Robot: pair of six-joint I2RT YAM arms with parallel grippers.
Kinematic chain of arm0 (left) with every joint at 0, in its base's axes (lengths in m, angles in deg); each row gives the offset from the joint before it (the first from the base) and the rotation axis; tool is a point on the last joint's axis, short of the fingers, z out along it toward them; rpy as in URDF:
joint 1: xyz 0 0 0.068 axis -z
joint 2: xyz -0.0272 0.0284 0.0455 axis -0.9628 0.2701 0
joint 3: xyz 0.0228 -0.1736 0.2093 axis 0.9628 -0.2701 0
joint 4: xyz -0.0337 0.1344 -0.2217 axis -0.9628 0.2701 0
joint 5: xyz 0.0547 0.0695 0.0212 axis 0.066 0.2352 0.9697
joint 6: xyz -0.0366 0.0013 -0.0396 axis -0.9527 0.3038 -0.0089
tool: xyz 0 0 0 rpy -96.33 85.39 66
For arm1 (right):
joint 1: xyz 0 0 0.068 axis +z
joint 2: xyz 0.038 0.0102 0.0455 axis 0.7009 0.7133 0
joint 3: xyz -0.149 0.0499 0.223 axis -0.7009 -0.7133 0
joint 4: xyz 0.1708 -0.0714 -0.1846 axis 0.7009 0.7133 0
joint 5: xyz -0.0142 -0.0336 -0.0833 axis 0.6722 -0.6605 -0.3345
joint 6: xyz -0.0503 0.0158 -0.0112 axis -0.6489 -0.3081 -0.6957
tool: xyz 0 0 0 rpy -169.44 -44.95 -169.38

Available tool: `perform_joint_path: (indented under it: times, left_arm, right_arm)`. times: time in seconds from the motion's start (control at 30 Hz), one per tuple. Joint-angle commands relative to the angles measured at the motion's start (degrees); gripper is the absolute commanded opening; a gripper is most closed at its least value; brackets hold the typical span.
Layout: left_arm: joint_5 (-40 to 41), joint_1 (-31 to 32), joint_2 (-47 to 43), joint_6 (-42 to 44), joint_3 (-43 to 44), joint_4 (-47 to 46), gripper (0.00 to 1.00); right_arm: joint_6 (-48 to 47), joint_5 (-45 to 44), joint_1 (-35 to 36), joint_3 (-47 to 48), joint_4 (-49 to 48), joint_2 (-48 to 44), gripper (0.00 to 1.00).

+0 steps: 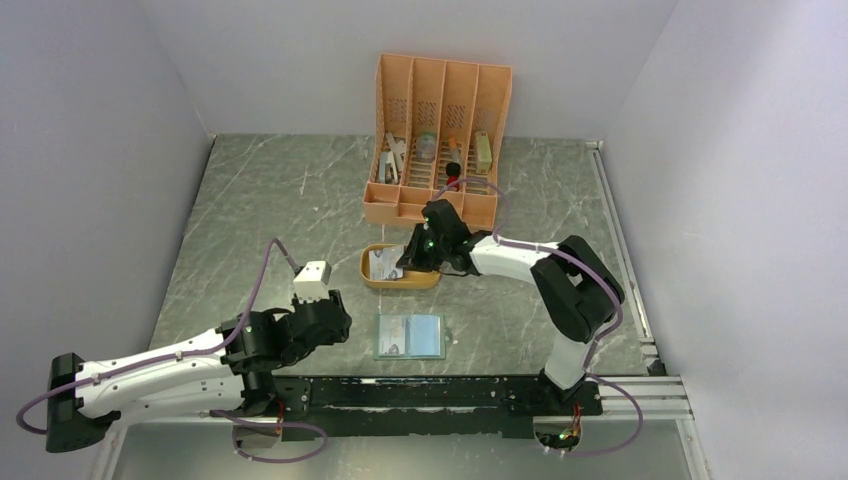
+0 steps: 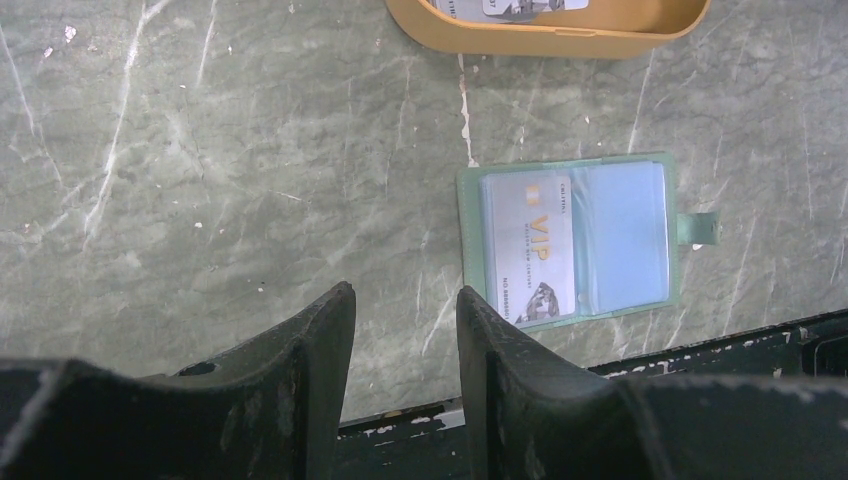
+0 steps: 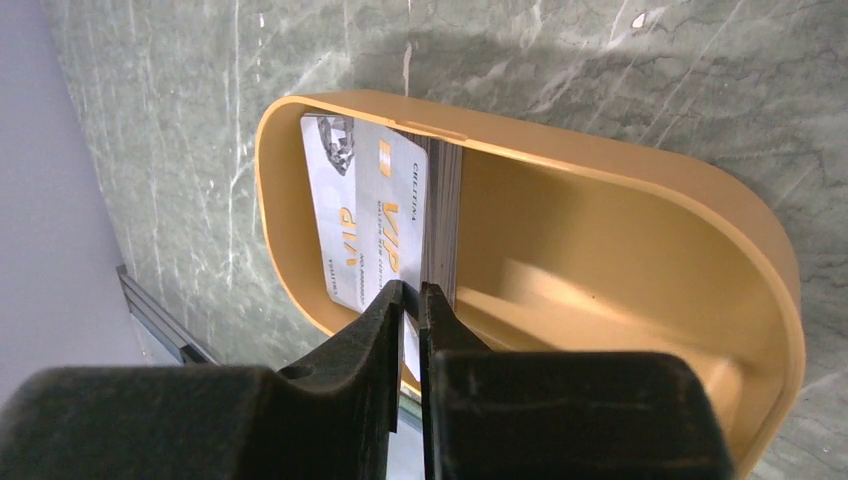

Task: Put the credit cards into the card holder
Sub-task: Pick up the credit card from the storage box.

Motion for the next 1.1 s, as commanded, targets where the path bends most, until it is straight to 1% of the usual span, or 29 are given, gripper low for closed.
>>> perform_joint_path:
  times: [0.0, 0.17, 0.2, 0.33, 0.43, 0.57, 0.67, 0.77, 0.83, 0.9, 0.93, 1.07]
  left_arm:
    - [0.1, 0.19, 0.08, 0.01, 0.18, -0.97, 0.47]
    - [0.13, 0.18, 0.35, 0.09, 0.43, -1.08, 0.47]
    - [0.21, 0.24, 0.39, 0.17, 0.56, -0.99, 0.46]
    - [0.57, 0.24, 0.31, 0.67, 1.36, -0.65, 0.46]
    - [1.41, 0.18, 0.16, 0.88, 2.48, 0.17, 0.46]
    - [2.45, 0.2, -0.21, 0.97, 4.2, 1.43, 0.45]
    - [3.09, 0.23, -0.59, 0.57, 5.35, 2.62, 0.45]
    - [3.41, 0.25, -1.02, 0.5, 5.92, 2.88, 0.45]
    - [3.56, 0.27, -1.07, 0.46, 6.34, 3.0, 0.45]
    - [3.85, 0.23, -0.99, 0.32, 6.78, 3.27, 0.45]
    - [3.9, 0.18, -0.91, 0.17, 6.97, 3.5, 0.45]
    - [3.39, 0.21, -1.03, 0.14, 7.08, 3.57, 0.44]
  right_arm:
    - [-0.31, -0.27, -0.67, -1.52, 0.85, -1.68, 0.09]
    - [0.33, 1.03, -0.78, -1.56, 1.62, -3.77, 0.03]
    - [0.73, 1.43, -0.78, -1.62, 1.76, -4.49, 0.0]
    - [3.99, 2.42, -0.73, -1.17, 3.41, -8.89, 0.0]
    - [7.92, 2.23, -0.81, -0.09, 6.99, -12.9, 0.0]
    - [16.13, 2.94, -1.78, 1.62, 11.91, -16.79, 0.0]
    - [24.01, 2.4, -2.69, 4.78, 20.18, -17.61, 0.0]
    - [26.9, 5.31, -3.24, 8.89, 26.85, -16.79, 0.0]
    - [28.13, 6.92, -3.28, 9.57, 27.38, -17.45, 0.0]
    - [29.81, 8.07, -3.31, 8.29, 25.0, -19.22, 0.0]
    - [29.77, 8.55, -3.28, 7.58, 22.93, -19.93, 0.0]
    - [27.03, 10.53, -3.37, 7.56, 23.43, -19.95, 0.0]
